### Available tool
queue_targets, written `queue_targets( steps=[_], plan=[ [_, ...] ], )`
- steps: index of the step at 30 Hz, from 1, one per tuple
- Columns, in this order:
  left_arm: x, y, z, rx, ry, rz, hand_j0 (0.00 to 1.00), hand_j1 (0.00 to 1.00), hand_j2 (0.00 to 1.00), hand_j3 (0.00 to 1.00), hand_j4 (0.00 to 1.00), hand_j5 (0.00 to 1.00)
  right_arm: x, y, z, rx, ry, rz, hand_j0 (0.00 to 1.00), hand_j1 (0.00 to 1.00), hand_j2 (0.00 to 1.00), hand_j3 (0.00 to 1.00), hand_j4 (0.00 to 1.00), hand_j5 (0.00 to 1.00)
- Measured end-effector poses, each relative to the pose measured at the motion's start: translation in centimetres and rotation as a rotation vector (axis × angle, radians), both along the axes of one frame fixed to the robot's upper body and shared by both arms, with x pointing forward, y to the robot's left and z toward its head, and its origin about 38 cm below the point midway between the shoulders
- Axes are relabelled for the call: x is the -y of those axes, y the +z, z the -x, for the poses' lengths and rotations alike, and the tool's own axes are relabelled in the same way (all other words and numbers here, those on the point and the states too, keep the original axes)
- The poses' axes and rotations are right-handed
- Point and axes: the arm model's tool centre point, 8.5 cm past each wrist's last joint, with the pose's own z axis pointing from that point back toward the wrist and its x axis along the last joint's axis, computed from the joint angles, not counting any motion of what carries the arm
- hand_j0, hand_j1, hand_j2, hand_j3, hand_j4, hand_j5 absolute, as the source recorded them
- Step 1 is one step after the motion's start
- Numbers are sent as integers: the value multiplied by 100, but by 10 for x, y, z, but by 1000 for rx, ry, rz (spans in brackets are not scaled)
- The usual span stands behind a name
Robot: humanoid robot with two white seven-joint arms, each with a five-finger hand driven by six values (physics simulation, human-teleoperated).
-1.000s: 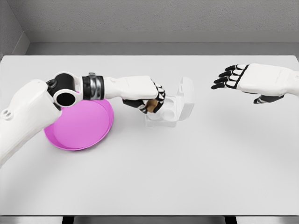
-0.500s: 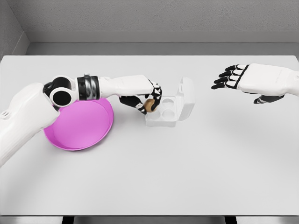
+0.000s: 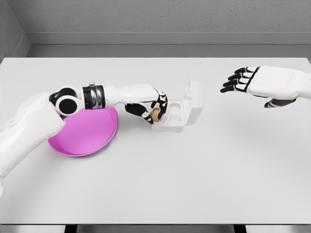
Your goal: Pack egg into the box and close the box lid
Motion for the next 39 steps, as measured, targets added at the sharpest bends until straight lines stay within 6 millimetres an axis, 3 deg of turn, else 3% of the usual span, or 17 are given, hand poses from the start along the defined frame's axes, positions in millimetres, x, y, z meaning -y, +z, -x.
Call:
queue_targets(
  steps=[8, 15, 21, 26, 39],
  plan=[
    [5, -6, 0, -15, -2, -2, 27, 27, 27, 27, 27, 27, 1, 1, 0, 1, -1, 3, 100, 100, 100, 100, 100, 100],
    [5, -6, 0, -16, -2, -1, 47, 47, 47, 47, 47, 47, 1, 1, 0, 0, -2, 3, 100, 100, 100, 100, 100, 100],
    [5, -6, 0, -16, -2, -1, 58, 58, 58, 58, 58, 58, 1, 1, 0, 1, -2, 4, 100, 100, 100, 100, 100, 100],
    [4, -6, 0, -16, 0, -2, 75, 75, 75, 75, 75, 75, 1, 1, 0, 1, -2, 4, 100, 100, 100, 100, 100, 100],
    [-2, -3, -1, -11, 6, -3, 100, 100, 100, 100, 100, 100, 1, 1, 0, 0, -2, 3, 100, 100, 100, 100, 100, 100]
  ],
)
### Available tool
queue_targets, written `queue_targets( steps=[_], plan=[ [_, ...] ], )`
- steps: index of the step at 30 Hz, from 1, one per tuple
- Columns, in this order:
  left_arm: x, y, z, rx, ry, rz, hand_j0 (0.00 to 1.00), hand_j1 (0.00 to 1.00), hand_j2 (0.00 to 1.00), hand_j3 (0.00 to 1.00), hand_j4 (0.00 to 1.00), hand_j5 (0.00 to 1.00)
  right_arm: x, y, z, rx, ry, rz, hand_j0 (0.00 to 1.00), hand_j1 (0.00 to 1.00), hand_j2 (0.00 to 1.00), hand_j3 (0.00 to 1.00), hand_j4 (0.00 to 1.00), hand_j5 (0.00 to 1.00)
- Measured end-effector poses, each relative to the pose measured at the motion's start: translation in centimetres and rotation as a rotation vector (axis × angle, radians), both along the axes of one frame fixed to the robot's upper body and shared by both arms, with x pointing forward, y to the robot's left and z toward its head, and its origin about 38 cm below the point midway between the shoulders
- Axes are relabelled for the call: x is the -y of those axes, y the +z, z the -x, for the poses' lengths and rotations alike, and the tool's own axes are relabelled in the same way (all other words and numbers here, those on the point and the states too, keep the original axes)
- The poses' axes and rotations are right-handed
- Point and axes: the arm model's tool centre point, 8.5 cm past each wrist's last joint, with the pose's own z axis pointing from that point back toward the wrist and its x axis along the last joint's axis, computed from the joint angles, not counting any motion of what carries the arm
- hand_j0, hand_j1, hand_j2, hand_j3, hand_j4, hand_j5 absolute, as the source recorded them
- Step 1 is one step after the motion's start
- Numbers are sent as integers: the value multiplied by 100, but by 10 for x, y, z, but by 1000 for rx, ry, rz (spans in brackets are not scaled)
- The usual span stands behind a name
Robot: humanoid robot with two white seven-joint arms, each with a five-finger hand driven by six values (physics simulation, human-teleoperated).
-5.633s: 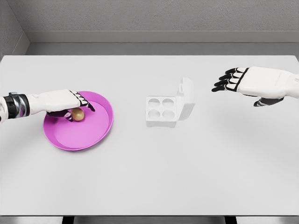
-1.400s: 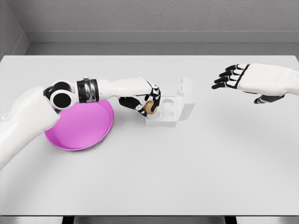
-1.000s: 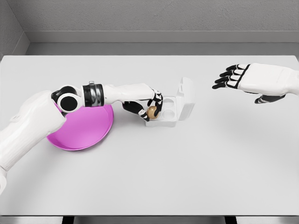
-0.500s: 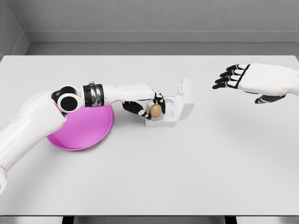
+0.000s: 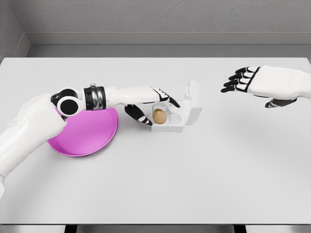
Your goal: Pack egg into the box and close the box lid
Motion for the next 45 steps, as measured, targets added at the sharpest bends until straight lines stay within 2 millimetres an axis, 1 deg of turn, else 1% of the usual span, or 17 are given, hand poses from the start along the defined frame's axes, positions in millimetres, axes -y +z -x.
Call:
queue_targets(
  steps=[2, 3, 4, 6, 8, 10, 13, 15, 21, 23, 28, 30, 32, 34, 37, 40, 45],
  plan=[
    [-8, 9, -1, 17, 2, -1, 100, 100, 100, 100, 100, 100, 0, 0, 0, -1, 0, 0, 100, 100, 100, 100, 100, 100],
    [-18, 18, 2, 31, 1, 2, 100, 100, 100, 100, 100, 100, 0, -1, 0, -3, 1, 1, 100, 100, 100, 100, 100, 100],
    [-34, 31, 5, 48, 4, 7, 100, 100, 100, 100, 100, 100, -1, -4, 1, -12, 3, 3, 100, 100, 100, 100, 100, 100],
    [-74, 63, 11, 88, 30, 8, 100, 100, 100, 100, 100, 100, -2, -8, 1, -20, 6, 8, 100, 100, 100, 100, 100, 100],
    [-106, 79, 18, 101, 68, 0, 100, 100, 100, 100, 100, 100, -5, -12, 0, -24, 11, 8, 100, 100, 100, 100, 100, 100],
    [-125, 87, 22, 106, 93, -6, 100, 100, 100, 100, 100, 100, -10, -17, -1, -27, 20, 10, 100, 100, 100, 100, 100, 100],
    [-144, 92, 23, 107, 128, -22, 100, 100, 100, 100, 100, 100, -20, -21, -2, -29, 39, 1, 100, 100, 100, 100, 100, 100],
    [-153, 93, 23, 107, 145, -32, 100, 100, 100, 100, 100, 100, -26, -25, -3, -33, 50, -7, 100, 100, 100, 100, 100, 100],
    [-161, 92, 24, 103, 162, -42, 100, 100, 100, 100, 100, 100, -36, -34, -3, -46, 71, -5, 100, 100, 100, 100, 100, 100],
    [-162, 92, 24, 103, 164, -43, 100, 100, 100, 100, 100, 100, -40, -32, -5, -35, 81, 5, 100, 100, 100, 100, 100, 100],
    [-162, 91, 24, 100, 166, -44, 100, 100, 100, 100, 100, 100, -48, -35, -3, -35, 102, 7, 100, 100, 100, 100, 100, 100],
    [-163, 91, 24, 99, 166, -44, 100, 100, 100, 100, 100, 100, -50, -31, -3, -26, 108, 5, 100, 100, 100, 100, 100, 100],
    [-163, 90, 24, 98, 166, -44, 100, 100, 100, 100, 100, 100, -46, -28, -5, -20, 94, -4, 100, 100, 100, 100, 100, 100],
    [-163, 90, 24, 98, 167, -44, 100, 100, 100, 100, 100, 100, -35, -22, -10, -10, 60, -19, 100, 100, 100, 100, 100, 100],
    [-163, 90, 24, 97, 167, -44, 100, 100, 100, 100, 100, 100, -21, -21, -18, -14, 8, -29, 100, 100, 100, 100, 100, 100],
    [-163, 90, 25, 96, 167, -44, 100, 100, 100, 100, 100, 100, -18, -32, -21, -39, -4, -11, 100, 100, 100, 100, 100, 100],
    [-163, 89, 24, 95, 167, -44, 100, 100, 100, 100, 100, 100, -20, -48, -20, -69, 0, 27, 100, 100, 100, 100, 100, 100]
  ],
)
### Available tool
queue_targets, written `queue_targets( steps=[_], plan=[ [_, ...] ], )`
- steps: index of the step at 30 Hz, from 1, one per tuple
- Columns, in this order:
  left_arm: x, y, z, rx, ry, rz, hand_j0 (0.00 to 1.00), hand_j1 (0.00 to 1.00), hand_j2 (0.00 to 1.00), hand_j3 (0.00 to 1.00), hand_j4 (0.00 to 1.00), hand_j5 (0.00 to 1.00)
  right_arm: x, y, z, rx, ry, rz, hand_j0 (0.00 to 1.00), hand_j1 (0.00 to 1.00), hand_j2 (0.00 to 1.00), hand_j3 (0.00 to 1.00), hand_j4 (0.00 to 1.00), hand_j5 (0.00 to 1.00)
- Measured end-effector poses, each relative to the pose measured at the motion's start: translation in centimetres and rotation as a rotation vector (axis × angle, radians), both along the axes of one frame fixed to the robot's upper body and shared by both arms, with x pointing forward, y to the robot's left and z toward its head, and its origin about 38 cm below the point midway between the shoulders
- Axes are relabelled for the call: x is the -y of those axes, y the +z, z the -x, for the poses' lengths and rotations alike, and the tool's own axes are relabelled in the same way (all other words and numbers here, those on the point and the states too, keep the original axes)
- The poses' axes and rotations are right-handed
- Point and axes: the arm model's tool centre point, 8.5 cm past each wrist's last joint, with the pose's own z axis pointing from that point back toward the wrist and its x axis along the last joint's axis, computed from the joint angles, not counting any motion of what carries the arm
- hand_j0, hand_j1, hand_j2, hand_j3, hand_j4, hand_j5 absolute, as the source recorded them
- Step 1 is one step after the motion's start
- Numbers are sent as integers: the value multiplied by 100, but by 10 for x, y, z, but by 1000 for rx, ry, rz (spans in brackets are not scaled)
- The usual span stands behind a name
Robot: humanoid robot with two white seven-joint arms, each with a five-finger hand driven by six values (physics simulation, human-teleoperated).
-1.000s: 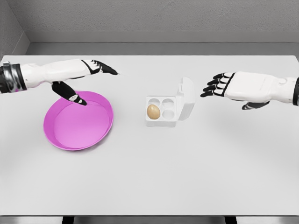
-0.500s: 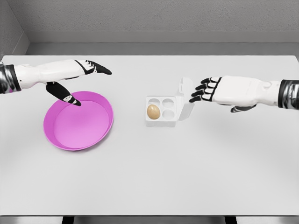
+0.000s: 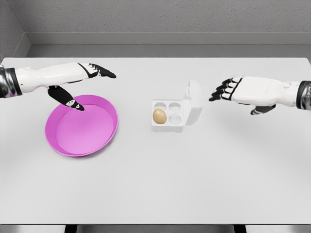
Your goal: Pack egg into the box and close the box lid
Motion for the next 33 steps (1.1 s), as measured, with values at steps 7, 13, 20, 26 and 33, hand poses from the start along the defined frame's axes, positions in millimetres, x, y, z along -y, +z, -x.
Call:
queue_targets(
  steps=[7, 13, 20, 26, 33],
  plan=[
    [0, 0, 0, -1, 0, 1, 100, 100, 100, 100, 100, 100, -6, -11, 2, -20, 16, 20, 100, 100, 100, 100, 100, 100],
    [0, 0, 0, -1, 0, 2, 100, 100, 100, 100, 100, 100, -20, -13, -1, -6, 43, 25, 100, 100, 100, 100, 100, 100],
    [2, -1, 0, -2, -3, 4, 100, 100, 100, 100, 100, 100, -35, -9, 3, 14, 85, 14, 100, 100, 100, 100, 100, 100],
    [2, -1, 0, -3, -4, 6, 100, 100, 100, 100, 100, 100, -53, 2, 11, 47, 140, -17, 100, 100, 100, 100, 100, 100],
    [2, -1, 0, -3, -3, 5, 100, 100, 100, 100, 100, 100, -34, 38, 3, 96, 82, -128, 100, 100, 100, 100, 100, 100]
  ],
)
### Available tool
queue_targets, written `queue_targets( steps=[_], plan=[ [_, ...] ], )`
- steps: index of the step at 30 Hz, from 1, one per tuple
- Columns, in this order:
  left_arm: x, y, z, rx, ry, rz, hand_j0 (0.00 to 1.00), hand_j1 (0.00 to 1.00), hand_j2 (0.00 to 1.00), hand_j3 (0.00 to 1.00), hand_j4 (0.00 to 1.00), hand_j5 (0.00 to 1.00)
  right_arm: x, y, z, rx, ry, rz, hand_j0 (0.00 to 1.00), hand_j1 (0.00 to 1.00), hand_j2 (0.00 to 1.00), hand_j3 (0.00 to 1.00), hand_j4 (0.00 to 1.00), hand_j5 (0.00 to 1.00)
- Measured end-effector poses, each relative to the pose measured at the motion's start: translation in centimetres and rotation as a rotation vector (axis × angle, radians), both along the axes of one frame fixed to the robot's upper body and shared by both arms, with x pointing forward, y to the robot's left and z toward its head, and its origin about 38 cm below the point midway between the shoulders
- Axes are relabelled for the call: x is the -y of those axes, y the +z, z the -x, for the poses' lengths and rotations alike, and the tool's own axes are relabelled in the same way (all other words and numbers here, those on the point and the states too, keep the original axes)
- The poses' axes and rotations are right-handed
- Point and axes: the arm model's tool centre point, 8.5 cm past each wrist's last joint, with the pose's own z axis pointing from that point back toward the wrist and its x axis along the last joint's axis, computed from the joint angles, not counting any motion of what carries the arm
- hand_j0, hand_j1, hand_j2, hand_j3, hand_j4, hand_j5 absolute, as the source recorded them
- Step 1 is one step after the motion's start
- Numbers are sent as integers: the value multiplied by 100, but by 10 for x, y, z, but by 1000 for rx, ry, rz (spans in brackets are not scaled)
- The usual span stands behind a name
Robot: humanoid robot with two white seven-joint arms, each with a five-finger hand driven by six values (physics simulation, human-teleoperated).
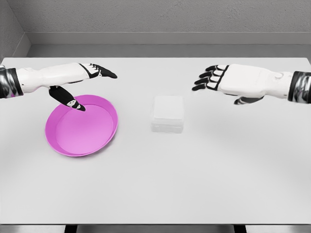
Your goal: Pack egg into the box and close the box lid
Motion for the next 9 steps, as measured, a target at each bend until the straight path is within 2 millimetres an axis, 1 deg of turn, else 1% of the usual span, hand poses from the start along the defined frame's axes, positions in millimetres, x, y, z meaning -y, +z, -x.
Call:
queue_targets(
  steps=[1, 5, 9],
  plan=[
    [0, 0, 0, 0, 0, 0, 100, 100, 100, 100, 100, 100, 4, -1, -2, -9, -12, -9, 100, 100, 100, 100, 100, 100],
    [0, 0, 0, 0, 0, 0, 100, 100, 100, 100, 100, 100, 20, -15, -8, -58, -65, -24, 100, 100, 100, 100, 100, 100],
    [0, 0, 0, 0, -1, 0, 100, 100, 100, 100, 100, 100, 26, -18, -12, -71, -87, -29, 100, 100, 100, 100, 100, 100]
  ],
)
